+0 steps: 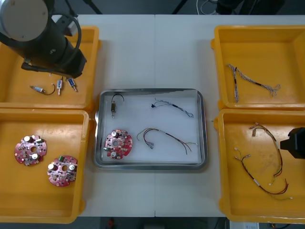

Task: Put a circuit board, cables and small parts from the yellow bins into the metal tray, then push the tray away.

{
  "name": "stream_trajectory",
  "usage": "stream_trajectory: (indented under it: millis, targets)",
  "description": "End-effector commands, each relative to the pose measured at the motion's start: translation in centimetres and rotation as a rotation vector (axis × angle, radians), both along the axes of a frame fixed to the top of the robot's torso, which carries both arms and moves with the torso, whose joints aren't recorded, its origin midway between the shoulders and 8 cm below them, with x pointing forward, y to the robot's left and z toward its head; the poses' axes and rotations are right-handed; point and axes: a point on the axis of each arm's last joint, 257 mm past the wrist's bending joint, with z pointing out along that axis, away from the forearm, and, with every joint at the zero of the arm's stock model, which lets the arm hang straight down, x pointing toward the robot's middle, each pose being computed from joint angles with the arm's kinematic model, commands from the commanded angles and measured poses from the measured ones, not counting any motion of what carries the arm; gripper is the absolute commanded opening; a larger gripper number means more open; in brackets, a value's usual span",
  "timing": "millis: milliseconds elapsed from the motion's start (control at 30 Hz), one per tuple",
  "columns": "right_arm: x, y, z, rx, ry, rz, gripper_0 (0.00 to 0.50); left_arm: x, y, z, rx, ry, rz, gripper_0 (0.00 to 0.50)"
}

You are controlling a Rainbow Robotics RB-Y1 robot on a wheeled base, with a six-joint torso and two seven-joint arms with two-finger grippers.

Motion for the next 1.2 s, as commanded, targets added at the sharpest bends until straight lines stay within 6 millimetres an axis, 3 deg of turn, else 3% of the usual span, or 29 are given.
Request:
stream_trajectory:
  millis: [33, 167, 300, 467, 800, 1067, 1200]
  targets:
    - [0.0, -0.7, 1.0, -0.001, -0.025, -0.041, 0.5, -1.9, -5.1, -1.2, -0.096, 0.018, 0.039, 0.0]
    - [0.0, -0.8, 1.0, -0.005, -0.025, -0.044, 0.5, -3.0, -7.6, -3.0, -0.103, 0.046, 0.03, 0.0]
    - [-0.1, -0.8, 0.9, -0.004, -0.022, -0.044, 0.5, -3.3, -10.3, -4.8, -0.125, 0.049, 0.012, 0.0]
    - [-0.1, -0.8, 0.9, -0.004, -0.023, -0.045, 0.5, -3.0, -12.4, -7.1, -0.137, 0.067, -0.003, 0.0]
    - [-0.1, -0.7, 0.9, -0.002, -0.024, -0.04, 0.5, -1.5, -13.7, -11.9, -0.101, 0.069, -0.018, 0.0]
    - [-0.1, -0.4, 1.1, -0.002, -0.029, -0.032, 0.5, -0.6, -14.8, -14.7, -0.099, 0.068, -0.035, 0.0]
    - [-0.1, -0.2, 1.0, -0.002, -0.026, -0.024, 0.5, -0.5, -15.1, -15.1, -0.093, 0.061, -0.044, 0.001]
